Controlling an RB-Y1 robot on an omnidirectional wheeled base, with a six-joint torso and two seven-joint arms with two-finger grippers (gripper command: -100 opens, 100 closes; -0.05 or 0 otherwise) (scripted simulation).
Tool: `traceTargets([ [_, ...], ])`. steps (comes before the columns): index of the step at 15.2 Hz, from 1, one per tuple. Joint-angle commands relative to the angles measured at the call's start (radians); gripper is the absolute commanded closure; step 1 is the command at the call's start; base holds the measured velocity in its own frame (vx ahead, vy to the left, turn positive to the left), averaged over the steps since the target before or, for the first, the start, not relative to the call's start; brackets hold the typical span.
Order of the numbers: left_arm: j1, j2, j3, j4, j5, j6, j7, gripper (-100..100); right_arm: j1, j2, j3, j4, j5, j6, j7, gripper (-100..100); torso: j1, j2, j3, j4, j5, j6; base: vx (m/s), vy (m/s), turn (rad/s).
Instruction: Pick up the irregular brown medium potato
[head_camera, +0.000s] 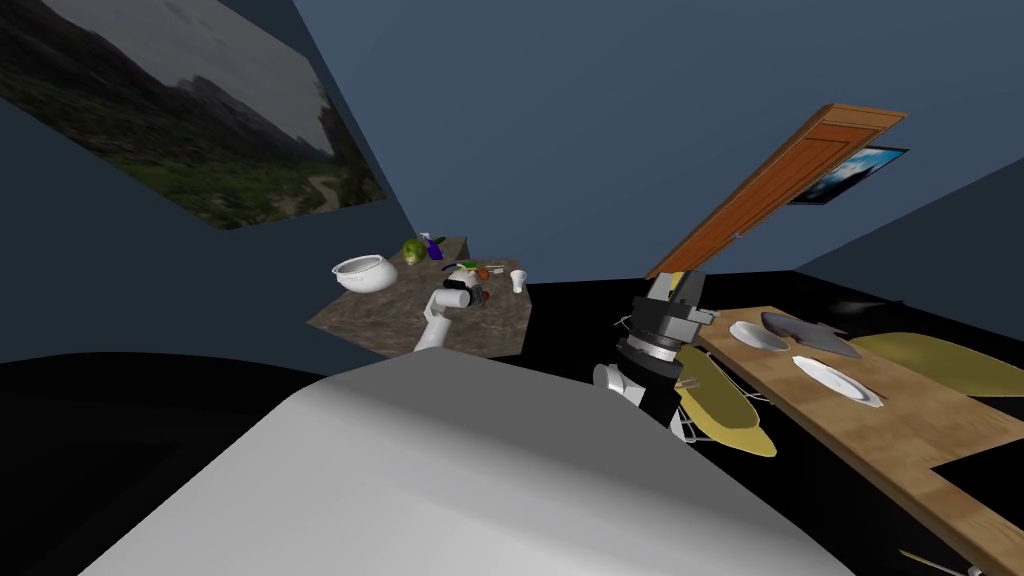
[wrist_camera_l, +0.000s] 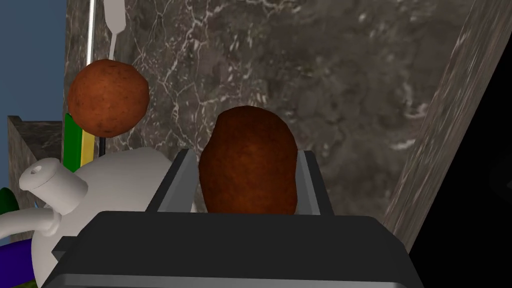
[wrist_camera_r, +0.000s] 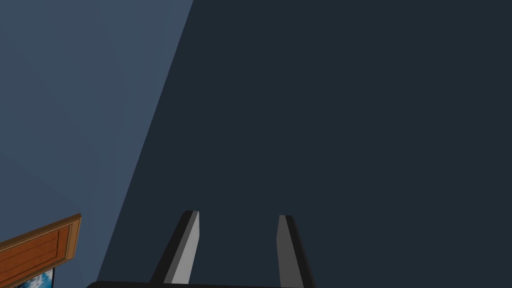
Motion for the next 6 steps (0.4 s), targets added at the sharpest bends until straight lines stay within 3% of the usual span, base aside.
traceTargets([
  [1,0.000,0.000,0.000,0.000,0.000,0.000,0.000,100,0.000,0.000,0.000,0.000,0.000,0.000,0.000,0,0.000,0.000,0.000,0.000,0.000,0.000,0.000,0.000,0.000],
  [5,0.004,0.008,0.003,-0.043,0.006,0.046,0.009,100,0.000,0.000,0.000,0.000,0.000,0.000,0.000,0,0.000,0.003,0.001,0.001,0.000,0.000,-0.024,0.002,0.010],
  [6,0.002,0.005,0.002,-0.029,0.003,0.029,0.006,100,0.000,0.000,0.000,0.000,0.000,0.000,0.000,0,0.000,0.003,0.002,0.001,0.000,0.000,-0.023,0.004,0.006],
])
